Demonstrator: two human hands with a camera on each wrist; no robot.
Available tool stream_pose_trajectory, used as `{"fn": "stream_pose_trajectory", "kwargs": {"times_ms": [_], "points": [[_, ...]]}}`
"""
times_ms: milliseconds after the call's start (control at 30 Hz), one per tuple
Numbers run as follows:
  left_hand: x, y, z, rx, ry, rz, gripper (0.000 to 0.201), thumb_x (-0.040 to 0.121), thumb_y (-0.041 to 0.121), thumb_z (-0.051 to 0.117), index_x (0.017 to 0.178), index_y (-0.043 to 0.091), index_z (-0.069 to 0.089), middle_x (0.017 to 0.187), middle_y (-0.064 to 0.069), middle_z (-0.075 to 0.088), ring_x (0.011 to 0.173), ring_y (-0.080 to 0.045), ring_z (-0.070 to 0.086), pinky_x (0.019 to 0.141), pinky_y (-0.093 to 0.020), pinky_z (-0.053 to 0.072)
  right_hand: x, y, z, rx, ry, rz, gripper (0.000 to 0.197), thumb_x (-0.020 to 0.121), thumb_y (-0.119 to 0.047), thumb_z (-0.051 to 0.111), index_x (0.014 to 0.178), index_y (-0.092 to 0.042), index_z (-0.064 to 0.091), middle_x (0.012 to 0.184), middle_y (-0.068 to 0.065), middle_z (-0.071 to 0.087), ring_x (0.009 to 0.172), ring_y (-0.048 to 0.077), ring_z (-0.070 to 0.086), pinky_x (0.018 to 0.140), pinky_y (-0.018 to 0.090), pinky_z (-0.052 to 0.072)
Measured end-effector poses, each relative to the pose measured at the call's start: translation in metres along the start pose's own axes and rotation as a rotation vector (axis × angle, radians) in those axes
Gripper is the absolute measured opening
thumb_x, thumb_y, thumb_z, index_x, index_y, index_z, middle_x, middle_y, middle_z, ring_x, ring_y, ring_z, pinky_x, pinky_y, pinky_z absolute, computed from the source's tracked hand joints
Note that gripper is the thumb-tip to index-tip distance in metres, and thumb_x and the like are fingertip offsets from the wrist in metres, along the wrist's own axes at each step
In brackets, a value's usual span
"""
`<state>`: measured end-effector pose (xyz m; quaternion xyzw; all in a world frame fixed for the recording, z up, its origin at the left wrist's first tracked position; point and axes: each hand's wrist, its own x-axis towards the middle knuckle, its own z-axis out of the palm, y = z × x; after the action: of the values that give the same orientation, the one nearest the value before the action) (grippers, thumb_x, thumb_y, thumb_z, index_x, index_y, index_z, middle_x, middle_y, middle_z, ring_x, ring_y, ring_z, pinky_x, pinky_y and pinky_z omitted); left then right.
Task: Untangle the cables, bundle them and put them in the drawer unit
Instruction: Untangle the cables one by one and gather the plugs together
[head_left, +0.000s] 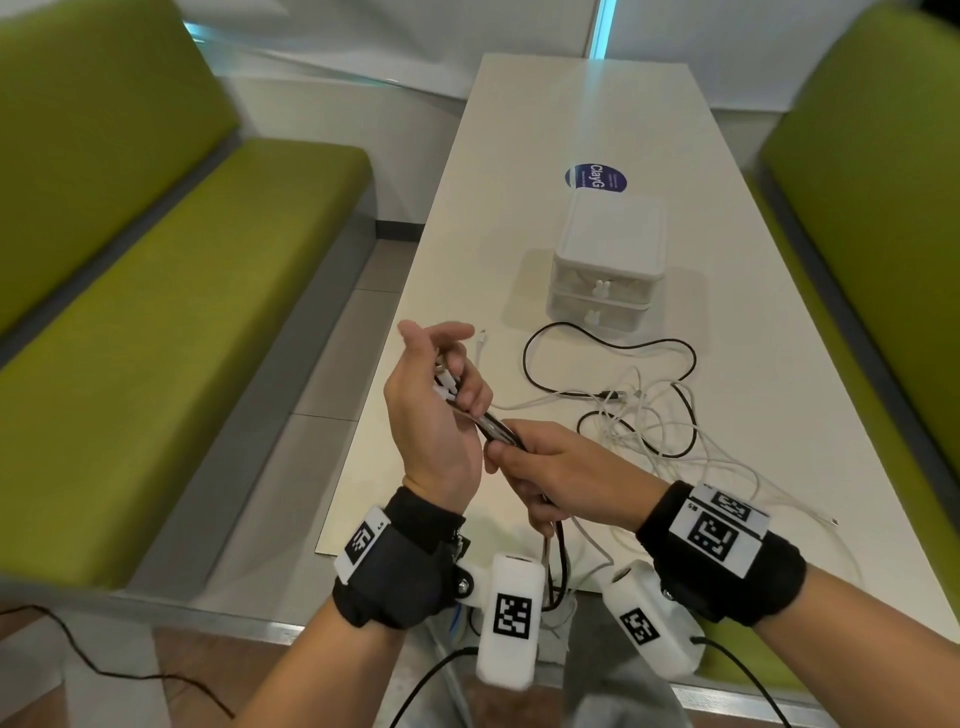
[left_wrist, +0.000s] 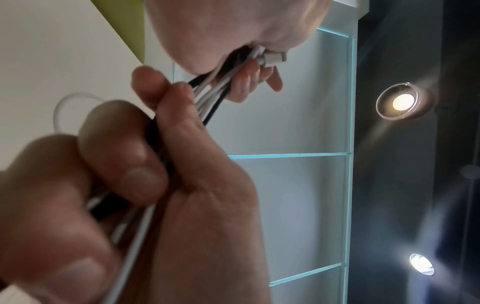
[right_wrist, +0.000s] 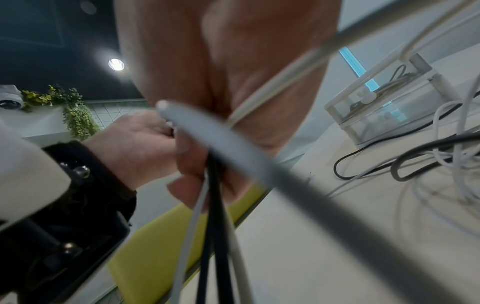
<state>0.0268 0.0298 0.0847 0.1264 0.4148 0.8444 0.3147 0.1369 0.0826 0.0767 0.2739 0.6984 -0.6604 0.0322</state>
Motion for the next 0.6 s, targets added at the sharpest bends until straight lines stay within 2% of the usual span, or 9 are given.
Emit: {"fn": "stream_pose_trajectory", "kwargs": {"times_ms": [67, 133, 200, 267, 367, 433, 500, 533, 600], "points": [[0.000, -0.001, 0.000, 0.016, -0.004, 0.005, 0.049, 0.096, 0.050, 0.043, 0.076, 0.010, 0.060, 0.061, 0.002, 0.036, 0.047, -0.011, 0.029, 0.044, -0.025, 0.023, 0.001, 0.000, 0.001, 0.002, 0.010, 0.003, 0.022, 0.105, -0.020, 0.038, 0.087, -0.010, 0.048, 0.051, -0.008, 0.035, 0.035, 0.009, 0.031, 0.046, 0.031, 0.040], [0.000, -0.001, -0.001, 0.074, -0.016, 0.017, 0.039, 0.096, 0.042, 0.050, 0.076, 0.011, 0.061, 0.061, 0.001, 0.034, 0.047, -0.011, 0.027, 0.045, -0.027, 0.022, 0.002, 0.001, 0.002, -0.010, 0.015, 0.003, 0.022, 0.105, -0.020, 0.038, 0.088, -0.009, 0.047, 0.052, -0.005, 0.035, 0.036, 0.010, 0.032, 0.047, 0.032, 0.040], [0.002, -0.001, -0.001, 0.108, -0.016, -0.004, 0.032, 0.101, 0.032, 0.048, 0.085, 0.010, 0.065, 0.061, 0.000, 0.035, 0.047, -0.011, 0.026, 0.046, -0.028, 0.022, 0.002, 0.003, 0.002, -0.028, 0.019, 0.007, 0.021, 0.104, -0.022, 0.039, 0.091, -0.008, 0.049, 0.054, -0.003, 0.036, 0.037, 0.011, 0.033, 0.049, 0.034, 0.041], [0.003, -0.001, -0.003, 0.092, -0.020, -0.030, 0.031, 0.103, 0.028, 0.043, 0.096, 0.008, 0.066, 0.062, 0.001, 0.037, 0.047, -0.010, 0.027, 0.045, -0.026, 0.024, 0.002, 0.004, 0.001, -0.030, 0.018, 0.005, 0.021, 0.104, -0.022, 0.040, 0.094, -0.007, 0.051, 0.055, -0.004, 0.038, 0.038, 0.013, 0.034, 0.050, 0.035, 0.043], [0.004, -0.002, -0.005, 0.098, -0.020, -0.035, 0.030, 0.104, 0.023, 0.041, 0.098, 0.007, 0.066, 0.063, 0.001, 0.041, 0.048, -0.010, 0.032, 0.045, -0.023, 0.030, 0.001, 0.003, -0.001, -0.029, 0.008, -0.006, 0.020, 0.104, -0.020, 0.039, 0.096, -0.007, 0.051, 0.057, -0.004, 0.037, 0.039, 0.014, 0.035, 0.050, 0.035, 0.045], [0.004, -0.003, -0.006, 0.120, -0.020, -0.034, 0.029, 0.103, 0.022, 0.042, 0.099, 0.006, 0.065, 0.065, 0.001, 0.043, 0.049, -0.010, 0.035, 0.047, -0.023, 0.034, 0.001, 0.004, -0.001, -0.033, 0.008, -0.009, 0.020, 0.104, -0.019, 0.038, 0.095, -0.007, 0.051, 0.058, -0.002, 0.037, 0.039, 0.014, 0.034, 0.051, 0.035, 0.045], [0.004, -0.002, -0.007, 0.144, -0.032, -0.027, 0.028, 0.100, 0.028, 0.047, 0.108, 0.006, 0.062, 0.069, 0.000, 0.049, 0.053, -0.010, 0.044, 0.053, -0.024, 0.042, 0.001, 0.005, -0.001, -0.029, 0.018, -0.014, 0.020, 0.104, -0.020, 0.038, 0.093, -0.008, 0.050, 0.059, -0.001, 0.035, 0.039, 0.015, 0.034, 0.050, 0.036, 0.045], [0.004, -0.002, -0.009, 0.134, -0.055, -0.040, 0.037, 0.095, 0.035, 0.054, 0.118, 0.008, 0.057, 0.077, -0.001, 0.055, 0.059, -0.011, 0.053, 0.060, -0.026, 0.048, 0.002, 0.006, 0.000, -0.024, 0.032, -0.019, 0.020, 0.104, -0.020, 0.038, 0.092, -0.009, 0.050, 0.059, -0.001, 0.035, 0.039, 0.015, 0.034, 0.050, 0.036, 0.045], [0.006, -0.006, -0.018, 0.092, -0.108, -0.109, 0.085, 0.071, 0.055, 0.071, 0.140, 0.016, 0.039, 0.108, -0.004, 0.065, 0.091, -0.015, 0.068, 0.084, -0.033, 0.055, 0.002, 0.007, -0.001, -0.013, 0.072, -0.030, 0.021, 0.104, -0.021, 0.039, 0.089, -0.011, 0.049, 0.056, -0.003, 0.034, 0.038, 0.013, 0.034, 0.049, 0.035, 0.045]]}}
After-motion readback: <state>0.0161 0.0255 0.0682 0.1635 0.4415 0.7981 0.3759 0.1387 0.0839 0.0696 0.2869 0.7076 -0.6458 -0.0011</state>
